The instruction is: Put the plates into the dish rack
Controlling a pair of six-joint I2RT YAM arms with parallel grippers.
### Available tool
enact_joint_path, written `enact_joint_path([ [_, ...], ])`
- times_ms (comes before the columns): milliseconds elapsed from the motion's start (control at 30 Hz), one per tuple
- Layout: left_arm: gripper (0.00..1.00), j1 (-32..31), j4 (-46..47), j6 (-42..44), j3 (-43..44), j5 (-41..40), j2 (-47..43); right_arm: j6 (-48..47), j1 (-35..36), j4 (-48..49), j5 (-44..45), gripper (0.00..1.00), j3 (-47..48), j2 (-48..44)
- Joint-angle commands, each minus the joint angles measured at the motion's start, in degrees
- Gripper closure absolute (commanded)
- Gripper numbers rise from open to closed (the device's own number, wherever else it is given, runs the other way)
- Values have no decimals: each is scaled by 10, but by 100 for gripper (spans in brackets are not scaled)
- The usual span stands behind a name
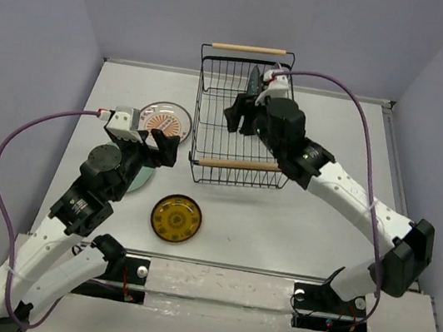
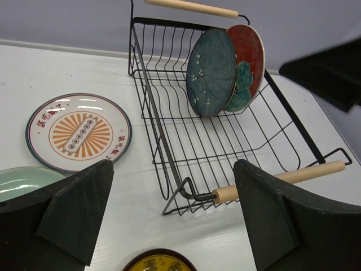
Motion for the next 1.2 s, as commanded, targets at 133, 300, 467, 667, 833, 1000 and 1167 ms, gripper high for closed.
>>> enact_joint_path([
  [133, 1, 6, 26, 2, 1, 2, -14, 153, 216, 127, -35, 73, -280, -167],
  [300, 1, 8, 27, 2, 0, 3, -20, 287, 290, 216, -9, 77, -383, -160],
  [467, 1, 8, 27, 2, -1, 5, -28, 410, 297, 302, 7, 47, -456, -101],
  [667, 1, 7, 27, 1, -2, 12, -34, 516, 297, 320, 29, 44, -472, -10],
  [833, 1, 7, 29, 0, -3, 18, -40, 580, 297, 330, 39, 49, -470, 62],
  [1000, 1, 7, 31, -1, -3, 27, -40, 587, 291, 323, 53, 53, -465, 82],
  [1167, 1, 7, 32, -2, -5, 32, -40, 589, 286, 320, 48, 64, -455, 104],
])
